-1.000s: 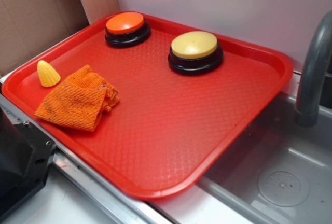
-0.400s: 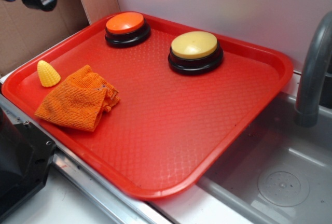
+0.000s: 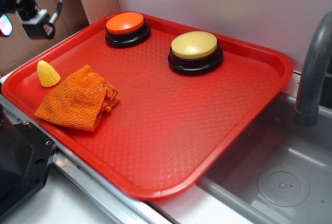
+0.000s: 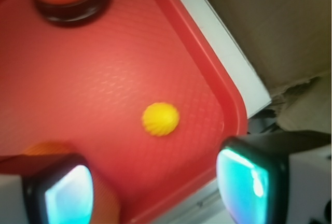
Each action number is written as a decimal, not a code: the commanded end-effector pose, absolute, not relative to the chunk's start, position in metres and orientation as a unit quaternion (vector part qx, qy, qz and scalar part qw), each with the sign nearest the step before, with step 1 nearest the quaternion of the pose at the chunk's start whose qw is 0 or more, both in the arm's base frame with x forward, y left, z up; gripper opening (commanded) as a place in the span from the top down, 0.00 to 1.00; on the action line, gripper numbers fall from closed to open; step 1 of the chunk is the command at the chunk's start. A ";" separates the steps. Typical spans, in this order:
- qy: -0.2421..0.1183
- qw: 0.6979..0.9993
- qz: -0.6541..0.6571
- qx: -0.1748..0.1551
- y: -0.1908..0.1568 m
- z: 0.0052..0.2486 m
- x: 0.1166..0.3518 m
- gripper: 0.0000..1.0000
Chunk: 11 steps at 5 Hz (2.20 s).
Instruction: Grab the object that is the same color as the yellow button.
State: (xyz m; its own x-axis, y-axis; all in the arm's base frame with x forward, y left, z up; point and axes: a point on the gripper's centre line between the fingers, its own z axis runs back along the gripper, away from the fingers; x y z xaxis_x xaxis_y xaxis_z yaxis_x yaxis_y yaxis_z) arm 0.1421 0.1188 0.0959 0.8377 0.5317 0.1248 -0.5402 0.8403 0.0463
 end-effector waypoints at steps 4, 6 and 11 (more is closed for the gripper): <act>-0.008 0.966 0.252 0.050 0.124 0.025 0.172 1.00; -0.076 0.968 0.229 0.069 0.108 0.095 0.181 1.00; -0.043 0.970 0.235 0.036 0.119 0.052 0.120 0.00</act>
